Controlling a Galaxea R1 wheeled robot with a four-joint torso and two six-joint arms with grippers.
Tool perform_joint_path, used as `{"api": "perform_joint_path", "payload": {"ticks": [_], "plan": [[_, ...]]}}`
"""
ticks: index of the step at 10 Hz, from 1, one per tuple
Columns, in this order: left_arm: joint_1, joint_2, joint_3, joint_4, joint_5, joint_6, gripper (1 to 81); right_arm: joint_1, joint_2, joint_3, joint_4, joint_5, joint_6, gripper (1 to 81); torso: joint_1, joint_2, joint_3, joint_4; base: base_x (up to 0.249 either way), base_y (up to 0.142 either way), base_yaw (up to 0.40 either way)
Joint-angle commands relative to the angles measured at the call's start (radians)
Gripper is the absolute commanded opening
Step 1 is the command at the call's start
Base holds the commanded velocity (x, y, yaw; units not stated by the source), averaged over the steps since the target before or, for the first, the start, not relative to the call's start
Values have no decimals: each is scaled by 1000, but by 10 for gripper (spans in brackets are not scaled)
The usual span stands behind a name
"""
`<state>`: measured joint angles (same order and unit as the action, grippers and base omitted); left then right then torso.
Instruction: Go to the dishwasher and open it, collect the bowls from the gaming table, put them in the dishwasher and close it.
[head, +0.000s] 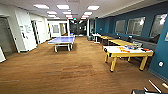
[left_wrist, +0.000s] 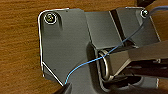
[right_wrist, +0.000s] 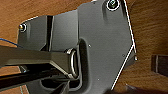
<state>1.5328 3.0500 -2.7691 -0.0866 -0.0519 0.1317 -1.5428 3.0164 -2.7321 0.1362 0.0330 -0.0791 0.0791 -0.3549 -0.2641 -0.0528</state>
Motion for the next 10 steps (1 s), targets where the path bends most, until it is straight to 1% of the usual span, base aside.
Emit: {"api": "perform_joint_path", "payload": {"ticks": [1,10], "plan": [[-50,0,-1,2,52,6,811,55,-5,-3,3,-53,-2,811,0,0,0,0,195,0,0],[-50,9,0,2,52,11,811,55,2,-14,2,-51,-1,811,0,0,0,0,207,0,0]]}}
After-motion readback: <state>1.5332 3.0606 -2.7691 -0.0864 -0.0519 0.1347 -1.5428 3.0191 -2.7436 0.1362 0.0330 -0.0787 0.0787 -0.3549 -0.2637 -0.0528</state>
